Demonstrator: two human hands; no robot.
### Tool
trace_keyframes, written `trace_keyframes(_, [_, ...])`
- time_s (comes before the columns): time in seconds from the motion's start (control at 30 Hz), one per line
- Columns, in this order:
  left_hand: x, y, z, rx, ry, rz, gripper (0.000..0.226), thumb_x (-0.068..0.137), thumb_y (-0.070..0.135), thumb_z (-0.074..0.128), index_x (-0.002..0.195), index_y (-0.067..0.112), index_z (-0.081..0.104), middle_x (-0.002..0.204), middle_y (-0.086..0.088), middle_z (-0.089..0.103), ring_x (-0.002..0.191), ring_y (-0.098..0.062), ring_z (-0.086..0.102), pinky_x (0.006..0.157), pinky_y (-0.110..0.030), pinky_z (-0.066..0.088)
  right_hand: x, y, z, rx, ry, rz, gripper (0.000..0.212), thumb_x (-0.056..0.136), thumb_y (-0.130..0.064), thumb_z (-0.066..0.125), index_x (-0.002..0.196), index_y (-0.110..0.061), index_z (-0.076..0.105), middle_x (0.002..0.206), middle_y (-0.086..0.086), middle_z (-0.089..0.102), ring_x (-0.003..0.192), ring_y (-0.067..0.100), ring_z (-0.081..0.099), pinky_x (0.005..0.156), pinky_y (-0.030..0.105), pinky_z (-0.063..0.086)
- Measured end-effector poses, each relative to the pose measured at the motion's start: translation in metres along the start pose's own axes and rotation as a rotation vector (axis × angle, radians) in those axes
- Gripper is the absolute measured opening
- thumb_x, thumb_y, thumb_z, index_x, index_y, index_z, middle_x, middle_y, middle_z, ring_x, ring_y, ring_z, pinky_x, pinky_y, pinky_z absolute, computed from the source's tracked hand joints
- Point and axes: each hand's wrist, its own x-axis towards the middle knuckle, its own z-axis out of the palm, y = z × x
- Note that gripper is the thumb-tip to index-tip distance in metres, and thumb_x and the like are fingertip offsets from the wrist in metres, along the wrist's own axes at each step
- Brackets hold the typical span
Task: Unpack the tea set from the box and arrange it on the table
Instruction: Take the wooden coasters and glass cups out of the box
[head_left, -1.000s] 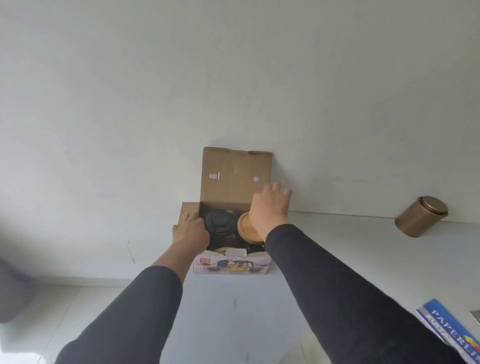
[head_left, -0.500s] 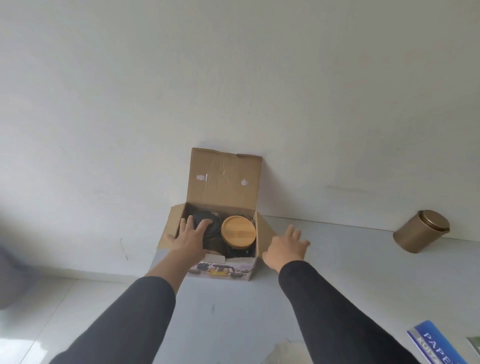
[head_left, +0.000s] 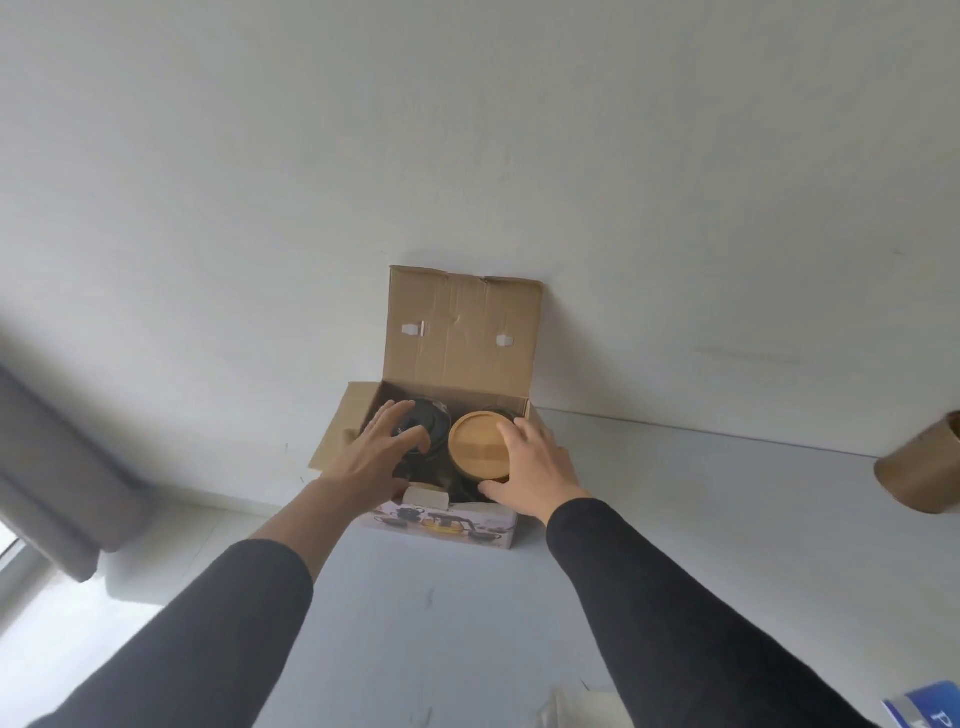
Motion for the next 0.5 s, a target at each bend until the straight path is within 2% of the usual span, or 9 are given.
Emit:
trace_keyframes(0.07, [0.002, 0.007, -0.004, 0.124, 0.078, 0.134, 0.038, 0.072, 0.011, 0.075, 0.097, 0.031, 0.056, 0.134, -0.001, 0.040, 0.123, -0.022, 0.044, 0.092, -0.040, 0.041, 0.002, 0.002, 0.002, 0.025, -0.019, -0.016, 0.085, 0.077, -0.052, 0.066, 0.144, -0.022, 0.024, 0.150, 0.005, 0.030, 0.135, 0.029, 0.031, 0.104, 0.043, 0.037])
trace_keyframes(0.13, [0.003, 0.013, -0.011, 0.275, 0.088, 0.260, 0.035, 0.069, 0.009, 0.075, 0.090, 0.033, 0.060, 0.118, 0.003, 0.049, 0.111, -0.018, 0.050, 0.083, -0.033, 0.042, 0.003, 0.002, 0.003, 0.044, -0.013, -0.029, 0.090, 0.075, -0.052, 0.069, 0.145, -0.023, 0.021, 0.149, 0.005, 0.031, 0.133, 0.029, 0.033, 0.103, 0.043, 0.038])
trace_keyframes(0.2, [0.004, 0.016, -0.014, 0.357, -0.020, 0.297, 0.030, 0.085, 0.012, 0.062, 0.104, 0.035, 0.060, 0.126, 0.008, 0.046, 0.119, -0.014, 0.041, 0.089, -0.029, 0.038, 0.004, 0.003, 0.005, 0.040, -0.008, -0.033, 0.093, 0.073, -0.053, 0.071, 0.145, -0.024, 0.019, 0.148, 0.005, 0.032, 0.131, 0.029, 0.034, 0.101, 0.043, 0.039])
trace_keyframes(0.27, [0.007, 0.016, -0.017, 0.397, -0.117, 0.267, 0.031, 0.090, 0.017, 0.058, 0.115, 0.036, 0.057, 0.132, 0.010, 0.043, 0.124, -0.012, 0.036, 0.092, -0.027, 0.036, 0.005, 0.004, 0.006, 0.032, -0.013, -0.037, 0.096, 0.072, -0.054, 0.071, 0.146, -0.025, 0.017, 0.148, 0.005, 0.031, 0.131, 0.030, 0.034, 0.101, 0.043, 0.039])
trace_keyframes(0.4, [0.015, 0.020, -0.021, 0.483, -0.178, 0.324, 0.035, 0.087, 0.030, 0.063, 0.120, 0.034, 0.054, 0.129, 0.009, 0.045, 0.121, -0.013, 0.039, 0.091, -0.028, 0.037, 0.006, 0.005, 0.007, 0.041, -0.003, -0.037, 0.099, 0.071, -0.054, 0.072, 0.146, -0.025, 0.015, 0.148, 0.005, 0.031, 0.131, 0.030, 0.034, 0.100, 0.044, 0.039])
trace_keyframes(0.5, [0.017, 0.023, -0.024, 0.556, -0.188, 0.373, 0.039, 0.083, 0.030, 0.065, 0.120, 0.031, 0.055, 0.124, 0.006, 0.047, 0.116, -0.016, 0.041, 0.089, -0.031, 0.038, 0.007, 0.005, 0.006, 0.033, 0.001, -0.033, 0.100, 0.070, -0.055, 0.072, 0.147, -0.025, 0.014, 0.147, 0.005, 0.032, 0.130, 0.031, 0.035, 0.099, 0.044, 0.039])
